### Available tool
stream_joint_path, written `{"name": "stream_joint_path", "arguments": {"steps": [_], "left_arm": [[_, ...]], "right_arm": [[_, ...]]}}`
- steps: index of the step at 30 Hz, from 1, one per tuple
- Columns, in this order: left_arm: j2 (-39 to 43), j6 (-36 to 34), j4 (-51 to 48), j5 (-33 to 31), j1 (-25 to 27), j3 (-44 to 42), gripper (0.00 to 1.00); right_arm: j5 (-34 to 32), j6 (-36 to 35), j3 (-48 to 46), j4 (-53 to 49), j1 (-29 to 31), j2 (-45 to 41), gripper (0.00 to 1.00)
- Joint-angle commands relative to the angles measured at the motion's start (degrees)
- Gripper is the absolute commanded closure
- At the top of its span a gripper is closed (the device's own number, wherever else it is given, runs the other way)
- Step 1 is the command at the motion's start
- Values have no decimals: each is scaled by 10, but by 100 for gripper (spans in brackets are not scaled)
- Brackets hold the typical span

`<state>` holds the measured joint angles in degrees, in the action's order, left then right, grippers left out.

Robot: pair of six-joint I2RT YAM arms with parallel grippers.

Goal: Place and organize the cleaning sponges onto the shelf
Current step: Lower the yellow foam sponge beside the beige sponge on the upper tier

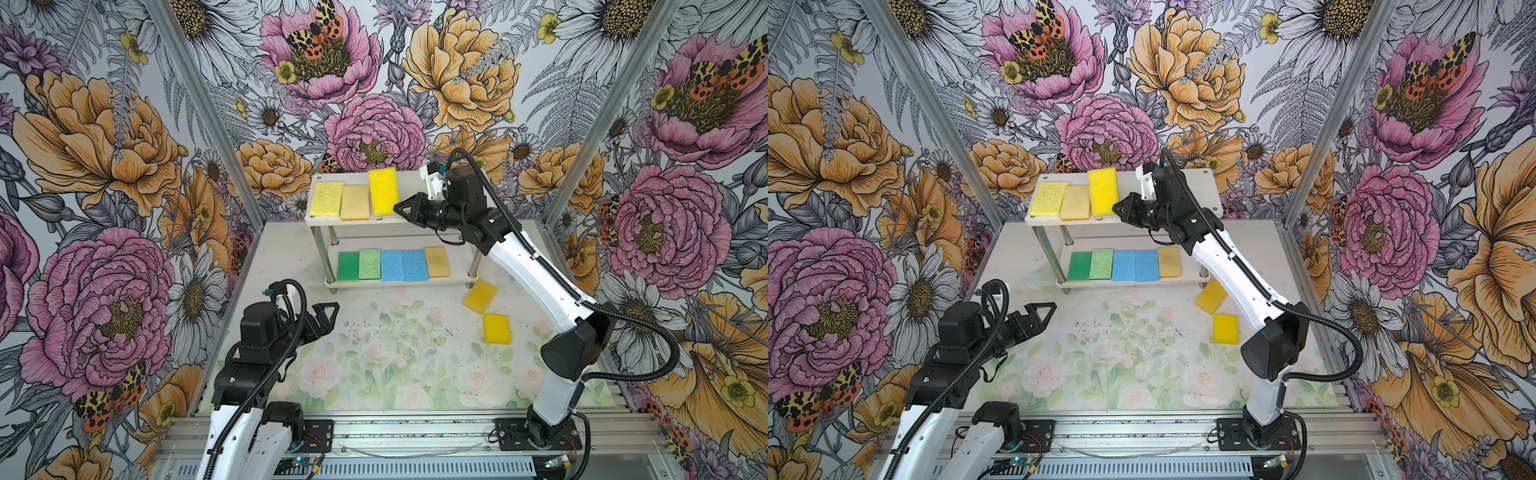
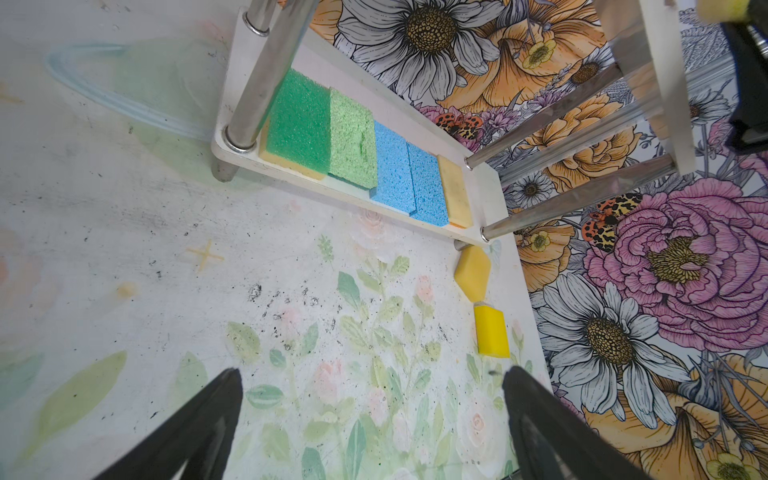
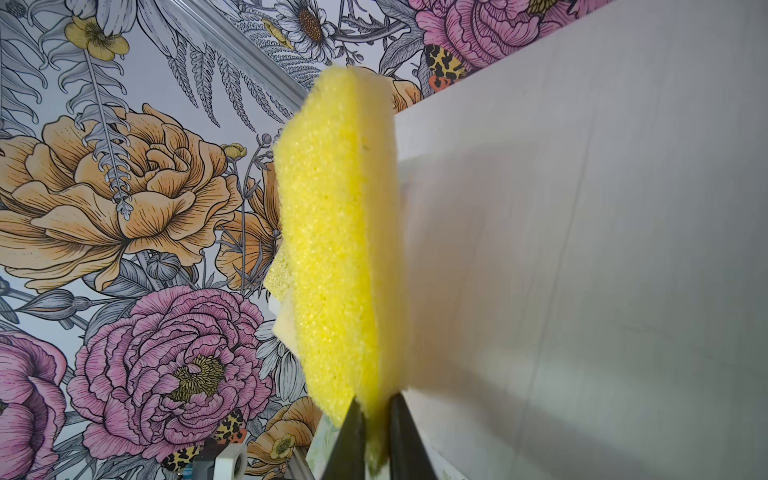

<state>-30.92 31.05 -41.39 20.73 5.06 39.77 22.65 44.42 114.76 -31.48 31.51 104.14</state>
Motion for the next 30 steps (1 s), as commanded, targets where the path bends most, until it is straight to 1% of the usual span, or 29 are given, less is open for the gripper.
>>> {"name": "stream_joint_path", "arguments": {"steps": [1,5,12,20,30], "left_arm": [[-3,-11,-4,-11,-3,7,1],[-4,-11,-3,-10,-2,7,1],[-4,-11,-4,-10,-3,7,1],[-5,-11,-3,-10,-2,8,1],[-1,-13,-4,-8,-2,8,1]], "right_arm": [[-7,4,23,1,-3,14,78],[-7,4,22,1,-3,14,73],[0,7,19,1,-2,11,70],[-11,2,0,1,0,-7,65],[-4,5,16,1,-2,22,66]]}}
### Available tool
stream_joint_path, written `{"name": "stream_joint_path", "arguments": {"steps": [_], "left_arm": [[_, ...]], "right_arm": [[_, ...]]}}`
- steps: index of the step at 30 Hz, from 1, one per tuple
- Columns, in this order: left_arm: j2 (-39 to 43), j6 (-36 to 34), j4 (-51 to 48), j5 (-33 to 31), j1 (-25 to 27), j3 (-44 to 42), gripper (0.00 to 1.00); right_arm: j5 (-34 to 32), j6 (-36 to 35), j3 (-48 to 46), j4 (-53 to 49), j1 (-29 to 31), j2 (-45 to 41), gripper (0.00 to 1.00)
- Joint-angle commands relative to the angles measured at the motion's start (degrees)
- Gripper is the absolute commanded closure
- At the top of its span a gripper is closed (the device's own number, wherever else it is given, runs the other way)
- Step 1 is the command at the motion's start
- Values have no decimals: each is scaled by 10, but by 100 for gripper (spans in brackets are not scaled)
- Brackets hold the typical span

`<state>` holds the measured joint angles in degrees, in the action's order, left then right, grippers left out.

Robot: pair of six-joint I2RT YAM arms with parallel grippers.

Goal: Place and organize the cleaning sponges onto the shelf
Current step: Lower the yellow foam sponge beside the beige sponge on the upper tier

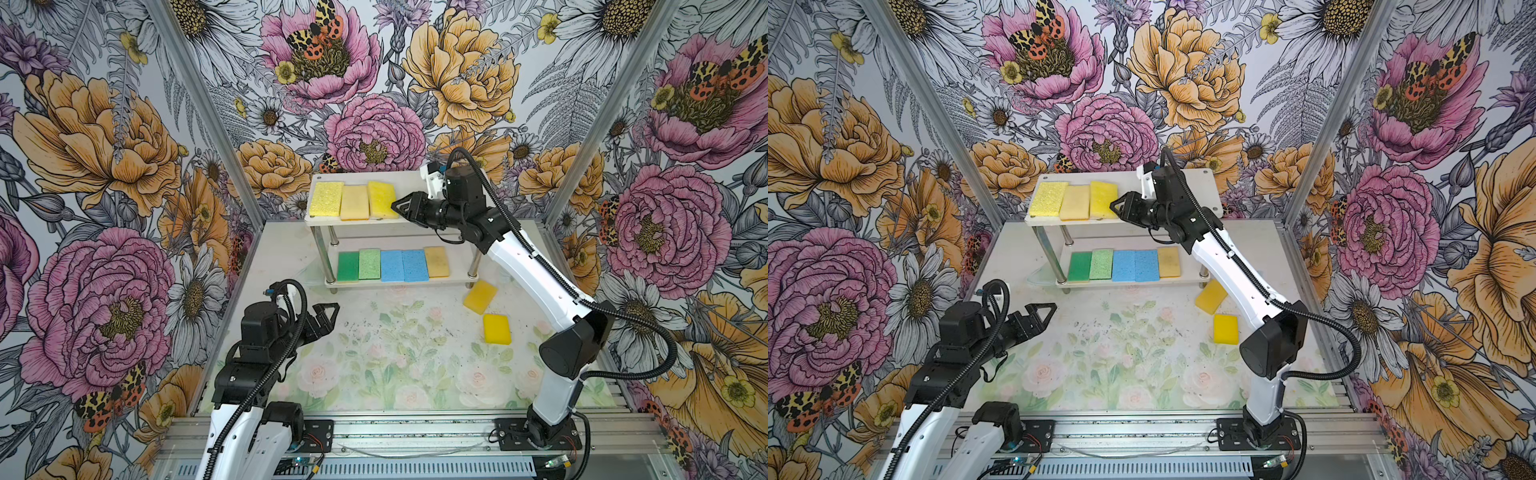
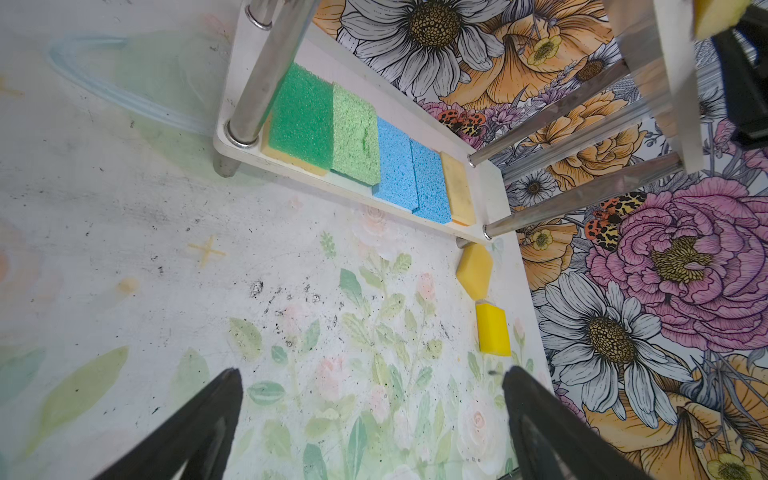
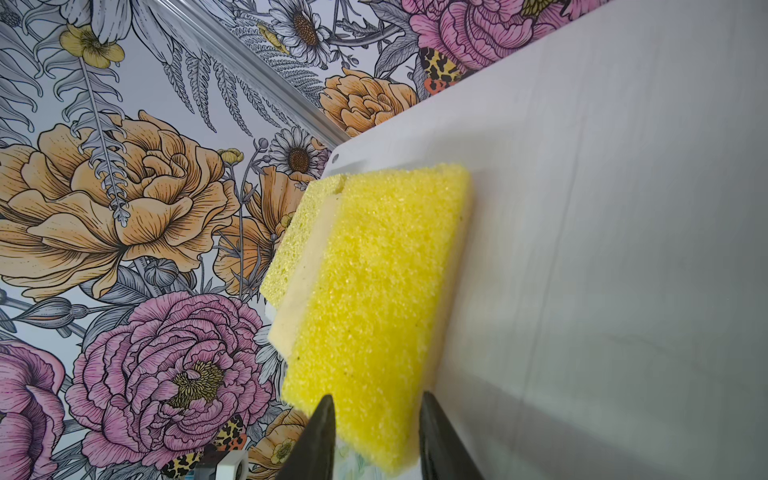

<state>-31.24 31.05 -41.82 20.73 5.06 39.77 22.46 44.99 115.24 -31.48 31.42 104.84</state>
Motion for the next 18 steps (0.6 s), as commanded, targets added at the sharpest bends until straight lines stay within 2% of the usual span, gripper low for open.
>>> {"name": "stream_joint_path", "arguments": {"steps": [1,9,14,18], "left_arm": [[2,-13,1,-9,-2,8,1],[0,-13,1,-9,-5,7,1],[0,-13,1,-8,-6,8,1],[0,-13,1,-8,-6,8,1]], "right_arm": [[-2,-1,14,1,-1,17,66],[0,2,23,1,3,29,73],[-7,1,23,1,5,25,83],[-19,1,20,1,7,14,95]]}}
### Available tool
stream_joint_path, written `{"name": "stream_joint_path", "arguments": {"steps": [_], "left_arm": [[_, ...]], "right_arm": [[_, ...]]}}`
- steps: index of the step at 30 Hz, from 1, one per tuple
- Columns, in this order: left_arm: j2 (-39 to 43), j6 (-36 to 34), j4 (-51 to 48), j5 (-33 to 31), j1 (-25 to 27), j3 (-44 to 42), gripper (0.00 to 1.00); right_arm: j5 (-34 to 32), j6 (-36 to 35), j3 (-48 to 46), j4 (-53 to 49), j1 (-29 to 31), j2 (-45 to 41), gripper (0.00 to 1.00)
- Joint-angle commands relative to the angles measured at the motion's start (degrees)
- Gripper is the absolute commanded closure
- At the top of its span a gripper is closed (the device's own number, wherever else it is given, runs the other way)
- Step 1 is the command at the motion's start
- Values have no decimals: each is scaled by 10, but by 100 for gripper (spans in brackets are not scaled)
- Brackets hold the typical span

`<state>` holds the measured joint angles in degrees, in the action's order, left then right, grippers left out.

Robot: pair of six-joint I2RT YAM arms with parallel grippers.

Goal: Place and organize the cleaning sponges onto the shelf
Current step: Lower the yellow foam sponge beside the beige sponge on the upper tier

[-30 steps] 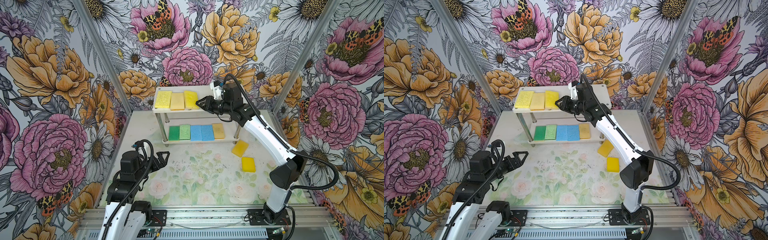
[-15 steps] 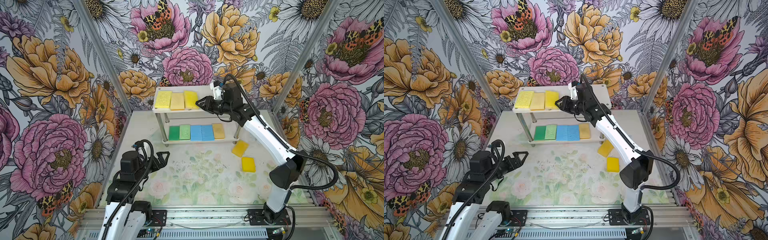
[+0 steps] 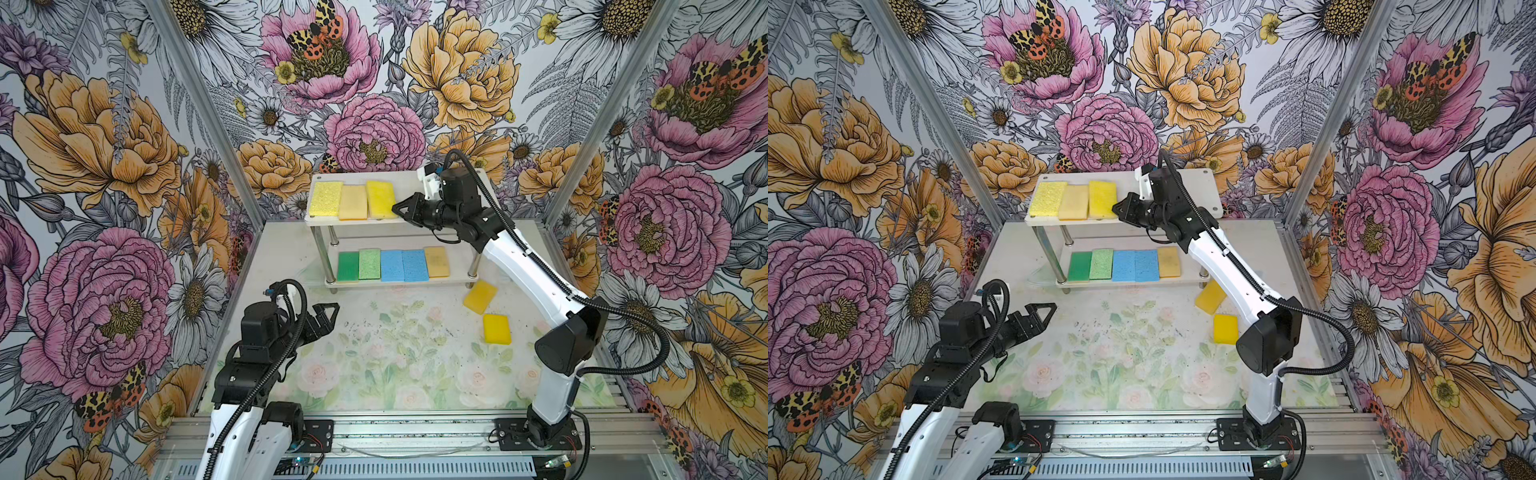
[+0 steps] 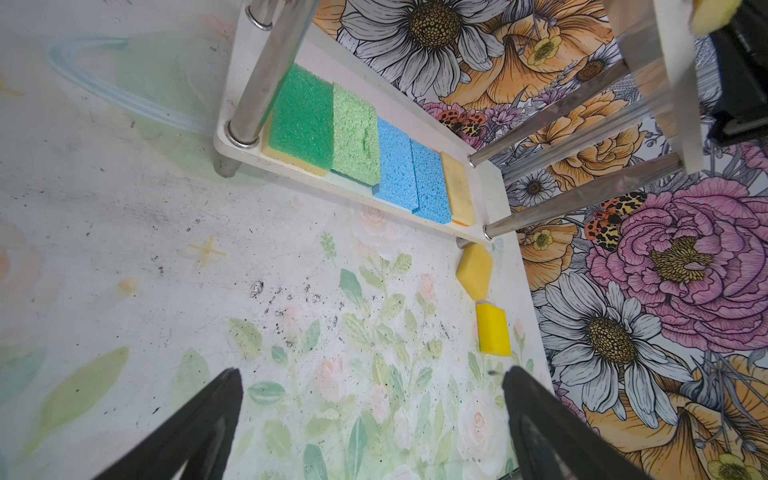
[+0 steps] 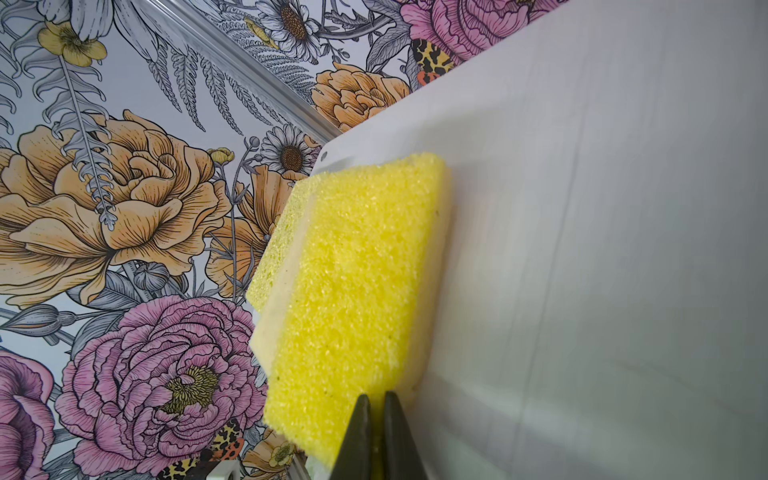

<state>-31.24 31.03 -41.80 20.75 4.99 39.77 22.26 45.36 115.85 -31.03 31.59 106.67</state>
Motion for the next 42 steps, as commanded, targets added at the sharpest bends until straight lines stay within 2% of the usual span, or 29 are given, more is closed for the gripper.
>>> {"name": "stream_joint_path", "arguments": {"steps": [1,15,20,24,28,31,35,42], "left_arm": [[0,-13,1,-9,-5,8,1],[0,-13,1,-8,-5,7,1],[1,-13,1,-8,-5,8,1],[0,-13,1,-8,-5,8,1],[0,-13,1,-7,-5,8,1],[1,-14,1,-7,-5,8,1],[1,-13,1,-5,-5,8,1],[0,-14,1,-6,-5,8,1]], "right_arm": [[-20,-4,13,-4,6,-7,96],[-79,-8,-10,-2,16,-41,99],[-77,-8,-9,-2,18,-42,99],[-67,-7,-8,-2,18,-38,90],[-54,-7,-8,-2,18,-36,73],[-57,-9,-6,-2,18,-37,64],[-54,-9,-1,-3,17,-31,61],[-46,-5,9,-3,21,-19,62]]}}
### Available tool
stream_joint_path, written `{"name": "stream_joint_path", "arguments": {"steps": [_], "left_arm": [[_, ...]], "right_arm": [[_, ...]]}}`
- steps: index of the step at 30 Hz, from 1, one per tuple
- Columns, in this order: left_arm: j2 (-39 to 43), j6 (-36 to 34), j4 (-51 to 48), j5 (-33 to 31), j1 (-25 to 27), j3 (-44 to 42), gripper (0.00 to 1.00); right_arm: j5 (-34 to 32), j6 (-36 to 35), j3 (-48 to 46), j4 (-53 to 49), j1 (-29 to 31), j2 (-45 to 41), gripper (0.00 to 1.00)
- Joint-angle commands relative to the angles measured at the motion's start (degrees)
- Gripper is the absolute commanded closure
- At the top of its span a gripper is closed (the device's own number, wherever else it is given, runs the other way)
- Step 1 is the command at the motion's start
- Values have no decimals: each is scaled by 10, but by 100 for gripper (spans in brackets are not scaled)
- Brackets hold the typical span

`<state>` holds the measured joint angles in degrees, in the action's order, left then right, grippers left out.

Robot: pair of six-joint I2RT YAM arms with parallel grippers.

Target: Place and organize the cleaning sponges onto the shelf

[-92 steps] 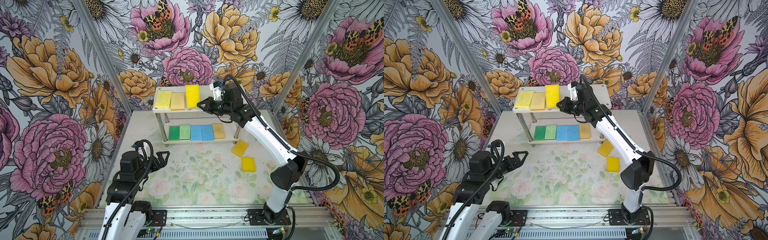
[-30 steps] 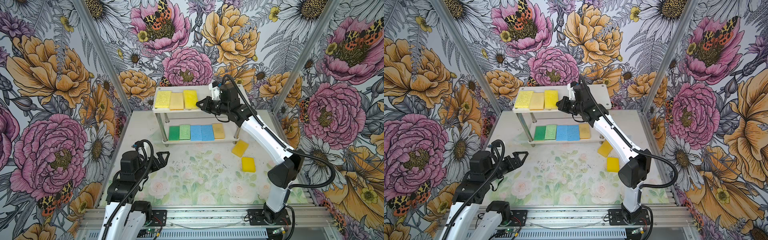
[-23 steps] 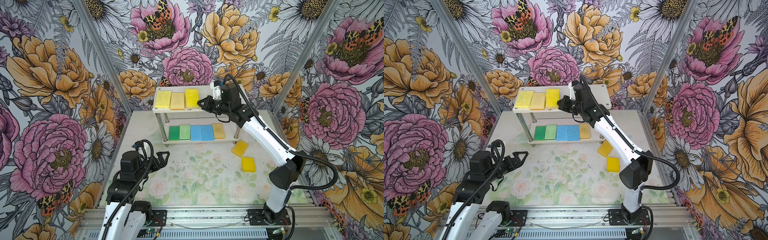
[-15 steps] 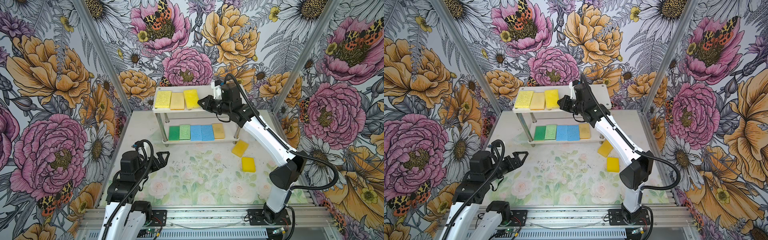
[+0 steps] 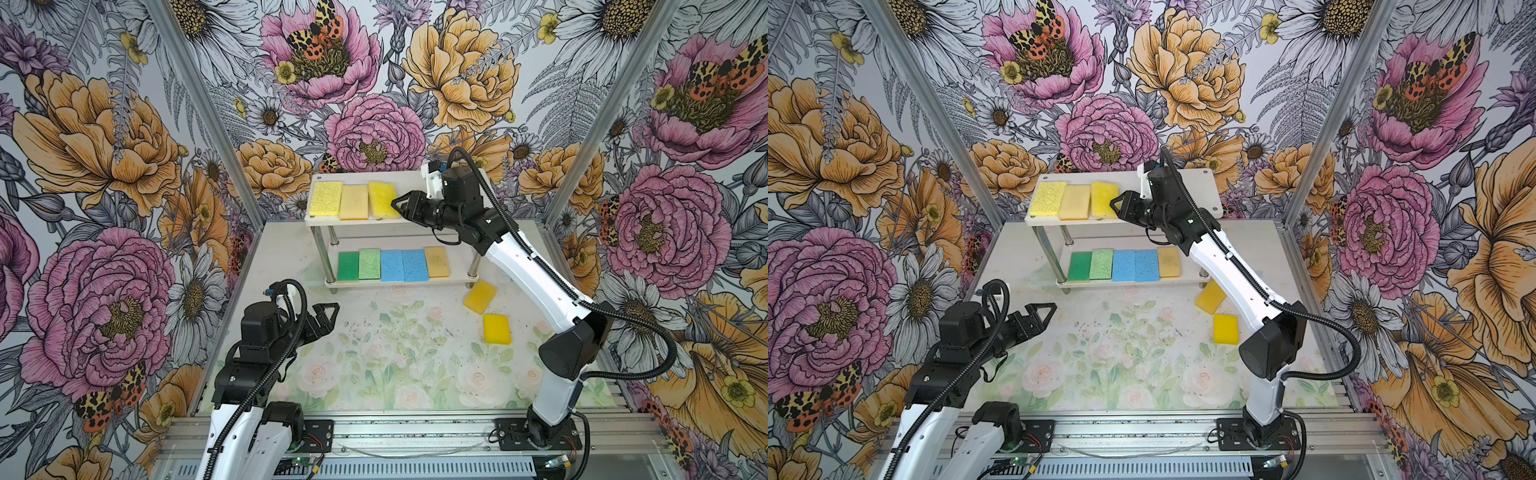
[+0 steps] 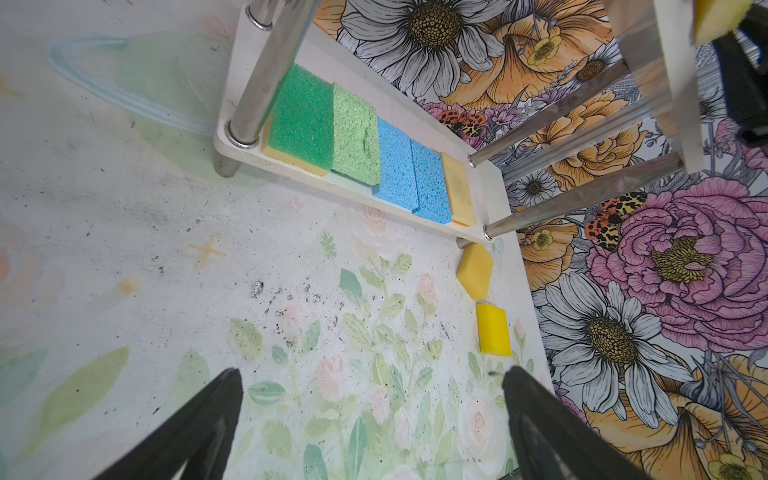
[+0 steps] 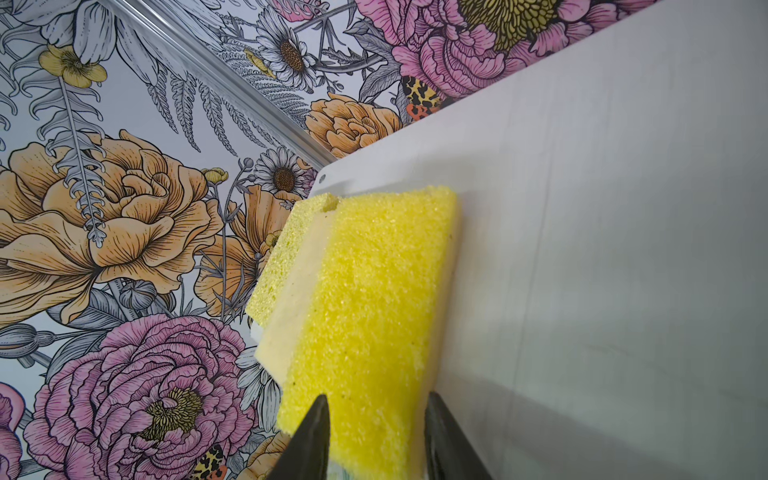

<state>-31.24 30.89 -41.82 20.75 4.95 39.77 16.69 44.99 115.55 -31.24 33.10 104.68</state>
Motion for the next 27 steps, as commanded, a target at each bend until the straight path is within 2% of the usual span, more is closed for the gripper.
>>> {"name": "stream_joint_path", "arguments": {"steps": [1,7,11,13,17,22,27], "left_arm": [[1,-14,1,-6,-5,8,1],[1,-13,1,-5,-5,8,1],[2,-13,1,-5,-5,8,1],[2,-13,1,-5,-5,8,1],[2,-13,1,-5,-4,8,1],[2,-13,1,-4,-5,8,1],[3,-13,1,-2,-4,8,1]], "right_arm": [[10,-1,13,0,6,2,63],[9,0,11,0,6,5,72],[10,2,10,-1,7,3,84],[11,3,7,0,9,0,86],[5,1,-4,0,19,-15,86],[-14,-4,-19,-1,23,-36,70],[-45,-16,-36,-1,22,-59,64]]}}
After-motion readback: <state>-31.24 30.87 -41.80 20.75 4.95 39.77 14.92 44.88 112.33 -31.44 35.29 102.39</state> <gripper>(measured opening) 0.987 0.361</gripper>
